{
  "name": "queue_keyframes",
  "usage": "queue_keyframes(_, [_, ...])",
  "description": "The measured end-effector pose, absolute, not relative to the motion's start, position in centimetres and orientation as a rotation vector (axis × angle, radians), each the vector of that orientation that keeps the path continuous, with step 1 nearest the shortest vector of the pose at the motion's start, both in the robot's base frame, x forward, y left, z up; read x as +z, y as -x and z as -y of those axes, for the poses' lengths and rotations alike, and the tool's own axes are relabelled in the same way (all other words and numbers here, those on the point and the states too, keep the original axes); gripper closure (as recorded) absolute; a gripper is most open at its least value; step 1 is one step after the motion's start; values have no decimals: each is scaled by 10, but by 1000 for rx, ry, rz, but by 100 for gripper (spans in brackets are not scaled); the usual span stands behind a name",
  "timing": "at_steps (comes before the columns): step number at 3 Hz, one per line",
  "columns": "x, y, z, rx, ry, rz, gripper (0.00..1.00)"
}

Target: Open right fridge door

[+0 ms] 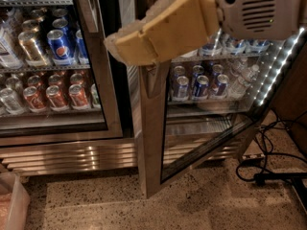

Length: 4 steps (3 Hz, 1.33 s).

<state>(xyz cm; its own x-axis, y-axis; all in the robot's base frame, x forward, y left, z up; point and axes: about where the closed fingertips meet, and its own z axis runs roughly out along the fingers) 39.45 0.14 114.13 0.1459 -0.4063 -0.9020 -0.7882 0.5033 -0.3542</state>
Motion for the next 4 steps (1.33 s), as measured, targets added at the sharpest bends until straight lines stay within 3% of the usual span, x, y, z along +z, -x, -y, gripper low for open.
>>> queue_keyframes(2, [1141,-394,-1,375,1097,-1473,0])
queue_keyframes(4, [1060,-346,2,623,1128,-1667,0])
